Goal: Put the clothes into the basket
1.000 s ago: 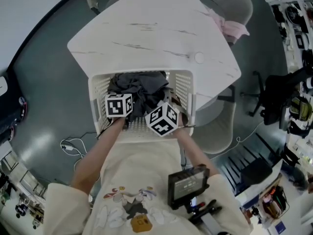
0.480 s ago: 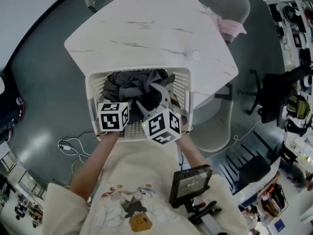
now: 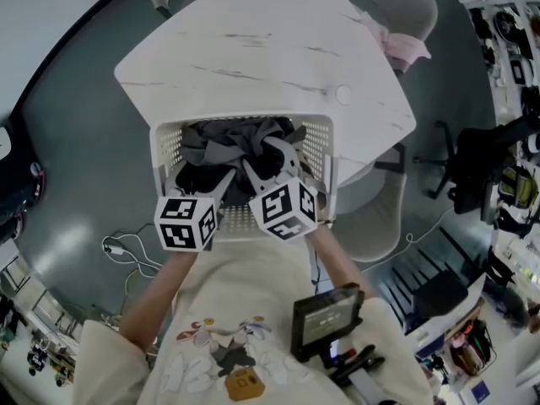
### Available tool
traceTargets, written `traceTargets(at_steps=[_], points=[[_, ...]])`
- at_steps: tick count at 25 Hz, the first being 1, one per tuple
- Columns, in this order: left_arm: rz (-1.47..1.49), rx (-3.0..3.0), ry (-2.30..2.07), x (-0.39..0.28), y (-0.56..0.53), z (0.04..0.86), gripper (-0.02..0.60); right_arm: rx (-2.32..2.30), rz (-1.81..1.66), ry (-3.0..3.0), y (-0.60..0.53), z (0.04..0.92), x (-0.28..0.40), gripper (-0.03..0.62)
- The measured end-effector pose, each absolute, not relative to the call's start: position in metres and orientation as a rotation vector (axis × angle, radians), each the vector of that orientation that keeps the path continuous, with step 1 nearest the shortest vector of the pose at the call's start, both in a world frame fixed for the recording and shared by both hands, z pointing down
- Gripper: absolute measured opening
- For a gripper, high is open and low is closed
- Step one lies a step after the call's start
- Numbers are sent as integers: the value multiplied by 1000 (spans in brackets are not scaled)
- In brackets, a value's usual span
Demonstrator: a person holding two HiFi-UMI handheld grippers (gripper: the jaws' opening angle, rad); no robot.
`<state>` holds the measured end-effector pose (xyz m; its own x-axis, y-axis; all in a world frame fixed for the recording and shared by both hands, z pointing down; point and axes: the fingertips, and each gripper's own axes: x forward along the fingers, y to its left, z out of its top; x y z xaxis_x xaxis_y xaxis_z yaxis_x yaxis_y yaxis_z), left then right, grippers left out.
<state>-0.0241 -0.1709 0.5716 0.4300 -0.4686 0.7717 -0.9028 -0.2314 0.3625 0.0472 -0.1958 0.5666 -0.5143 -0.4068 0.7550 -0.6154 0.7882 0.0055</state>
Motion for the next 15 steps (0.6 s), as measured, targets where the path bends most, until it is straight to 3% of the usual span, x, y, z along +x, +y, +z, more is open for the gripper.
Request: traceTargets(at_steps=[4, 10, 15], points=[[667, 1864, -1217, -25, -180, 566, 390, 754, 349, -2184, -197, 569, 44, 138], [653, 1934, -1231, -16, -184, 562, 230, 750, 432, -2176, -196, 582, 36, 83], [710, 1819, -1185, -10, -190, 608, 204, 743, 516, -2148, -196, 600, 35, 64]])
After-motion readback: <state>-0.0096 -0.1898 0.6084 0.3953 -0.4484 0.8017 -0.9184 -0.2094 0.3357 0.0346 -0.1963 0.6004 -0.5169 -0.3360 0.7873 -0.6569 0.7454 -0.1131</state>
